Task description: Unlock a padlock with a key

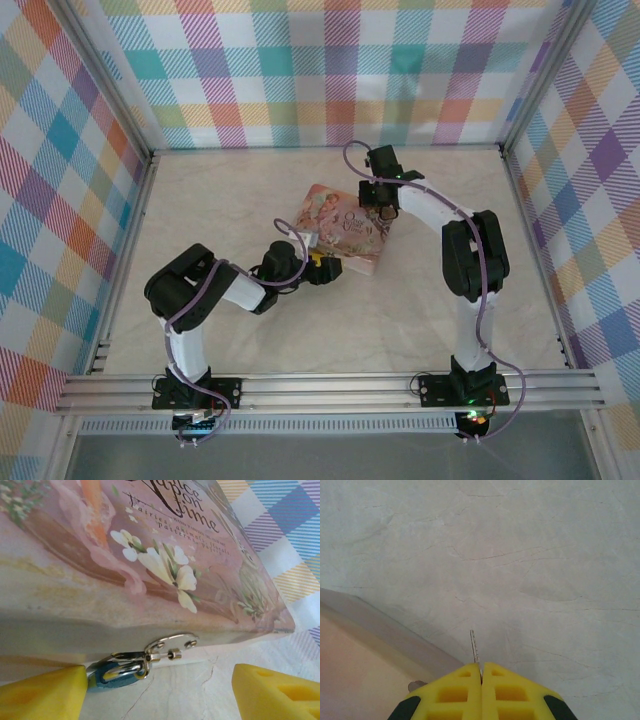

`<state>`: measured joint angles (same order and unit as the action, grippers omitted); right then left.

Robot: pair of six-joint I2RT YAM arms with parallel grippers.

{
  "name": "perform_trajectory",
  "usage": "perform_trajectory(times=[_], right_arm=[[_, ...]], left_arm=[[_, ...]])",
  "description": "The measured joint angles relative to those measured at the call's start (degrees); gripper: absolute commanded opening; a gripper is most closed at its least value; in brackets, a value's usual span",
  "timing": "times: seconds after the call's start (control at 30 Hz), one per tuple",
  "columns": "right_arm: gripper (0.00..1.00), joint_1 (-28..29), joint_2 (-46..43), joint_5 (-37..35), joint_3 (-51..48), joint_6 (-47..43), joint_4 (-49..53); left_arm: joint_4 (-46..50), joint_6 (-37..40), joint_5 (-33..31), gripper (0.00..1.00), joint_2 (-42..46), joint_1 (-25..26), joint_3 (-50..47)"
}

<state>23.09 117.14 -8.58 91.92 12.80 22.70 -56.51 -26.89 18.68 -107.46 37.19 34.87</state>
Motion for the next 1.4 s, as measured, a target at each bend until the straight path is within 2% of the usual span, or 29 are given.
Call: perform_trajectory(times=[0.27, 0.4, 0.47, 0.77, 0.9, 1.1, 1.2, 1.33, 1.4], right_arm=[[0.0, 0.04, -0.15, 0.17, -0.28, 0.0, -0.04], [0.0, 0.04, -0.33, 0.02, -0.46, 0.0, -0.15], [0.0, 0.04, -0.33, 0.02, -0.46, 0.0, -0.13], [0.0, 0.13, -0.35, -0.02, -0.48, 0.0, -0.02], [0.0, 0.13, -0.37, -0.17, -0.48, 0.02, 0.04], [0.0, 0.17, -0.42, -0.26, -0.48, 0.0, 0.22], [0.0, 0.2, -0.42, -0.42, -0.48, 0.0, 0.24], [0.0, 0.24, -0.44, -0.44, -0.46, 0.0, 0.33], [0.0, 0.24, -0.44, -0.44, -0.46, 0.0, 0.31]], left_arm=[[-1.38, -0.17, 4.7, 0.68, -2.08, -0.55, 0.46], [-2.56, -0.59, 6.01, 0.67, -2.8, -0.55, 0.57], [-2.64, -0.74, 6.6, 0.62, -2.93, -0.55, 0.61], [-5.18, -2.6, 8.94, 0.61, -4.35, -0.55, 0.63], [-6.1, -3.48, 9.57, 0.56, -4.83, -0.55, 0.63], [-6.93, -3.76, 10.45, 0.6, -5.35, -0.52, 0.66], [-6.93, -3.76, 10.64, 0.53, -5.42, -0.46, 0.76], [-7.28, -4.0, 11.21, 0.63, -5.6, -0.31, 0.98], [-7.39, -3.96, 11.34, 0.63, -5.62, -0.09, 0.98]])
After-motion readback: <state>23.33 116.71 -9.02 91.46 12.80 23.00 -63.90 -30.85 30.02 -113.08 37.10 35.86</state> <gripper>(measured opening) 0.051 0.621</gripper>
